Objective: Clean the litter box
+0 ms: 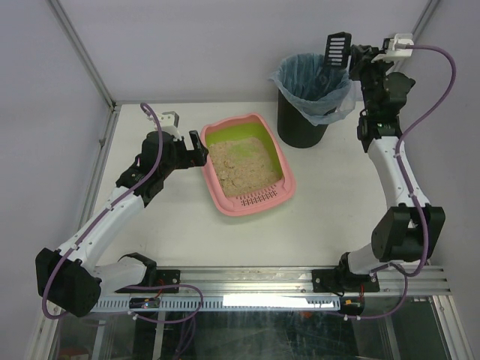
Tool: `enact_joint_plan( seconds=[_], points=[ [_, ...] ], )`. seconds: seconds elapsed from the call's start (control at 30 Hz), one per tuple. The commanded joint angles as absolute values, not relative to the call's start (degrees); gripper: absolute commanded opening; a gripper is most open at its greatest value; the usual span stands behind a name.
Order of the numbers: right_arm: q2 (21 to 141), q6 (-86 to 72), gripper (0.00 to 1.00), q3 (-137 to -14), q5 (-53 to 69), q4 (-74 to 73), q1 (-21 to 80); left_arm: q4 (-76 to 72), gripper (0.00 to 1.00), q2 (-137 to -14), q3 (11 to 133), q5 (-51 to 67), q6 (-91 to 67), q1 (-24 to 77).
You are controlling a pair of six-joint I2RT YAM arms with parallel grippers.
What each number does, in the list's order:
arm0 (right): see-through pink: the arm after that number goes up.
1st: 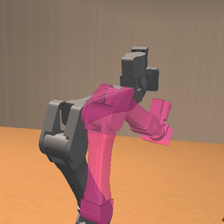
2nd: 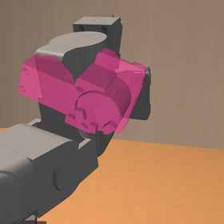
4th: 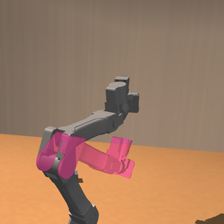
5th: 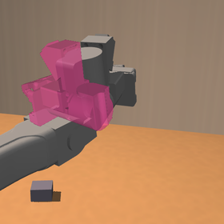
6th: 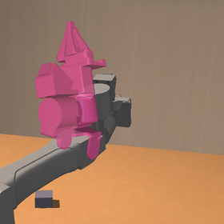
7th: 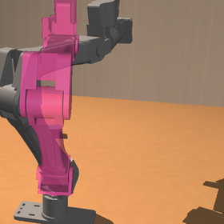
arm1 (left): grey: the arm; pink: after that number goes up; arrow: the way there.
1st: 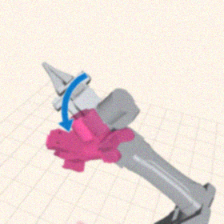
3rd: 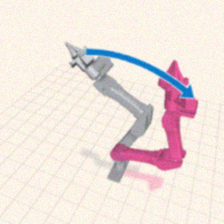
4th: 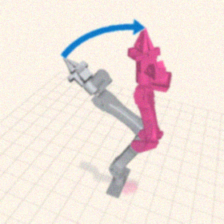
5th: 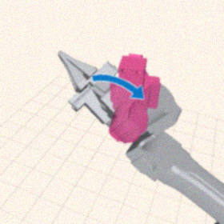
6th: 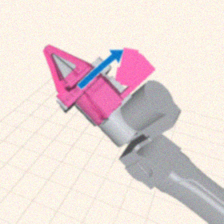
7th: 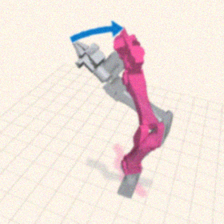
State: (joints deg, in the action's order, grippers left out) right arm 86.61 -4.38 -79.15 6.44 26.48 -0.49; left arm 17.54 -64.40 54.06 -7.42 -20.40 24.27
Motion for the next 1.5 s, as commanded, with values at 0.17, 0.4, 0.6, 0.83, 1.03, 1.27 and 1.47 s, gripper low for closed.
enact_joint_plan(
  seconds=[0.17,0.4,0.6,0.83,1.03,1.27,1.47],
  points=[
    [75.38,-14.99,0.0,-84.2,-2.53,20.16,6.35,14.68,0.99,-64.37,55.22,-6.85,-21.32,23.64],
    [74.41,-16.62,0.0,-81.89,-4.99,13.14,15.76,14.59,0.98,-64.17,55.07,-6.35,-21.15,23.64],
    [72.35,-16.08,0.0,-78.09,-5.75,9.32,23.27,14.51,0.98,-64.24,54.95,-6.5,-21.2,23.64],
    [72.12,-15.31,0.0,-72.95,-9.16,4.15,29.59,14.33,0.98,-65.39,55.51,-5.45,-21.47,23.64],
    [77.37,-13.67,0.0,-72.85,-10.5,-0.49,33.4,14.18,0.98,-65.21,55.24,-5.8,-21.61,23.64],
    [90.02,-11.27,0.0,-86.33,-9.11,-14.99,34.23,13.36,0.98,-65.53,55.02,-4.68,-21.79,23.64],
    [96.54,-10.88,0.0,-90.18,-11.43,-18.54,34.72,13.32,0.99,-64.73,54.62,-5.17,-21.83,23.64]
  ],
)
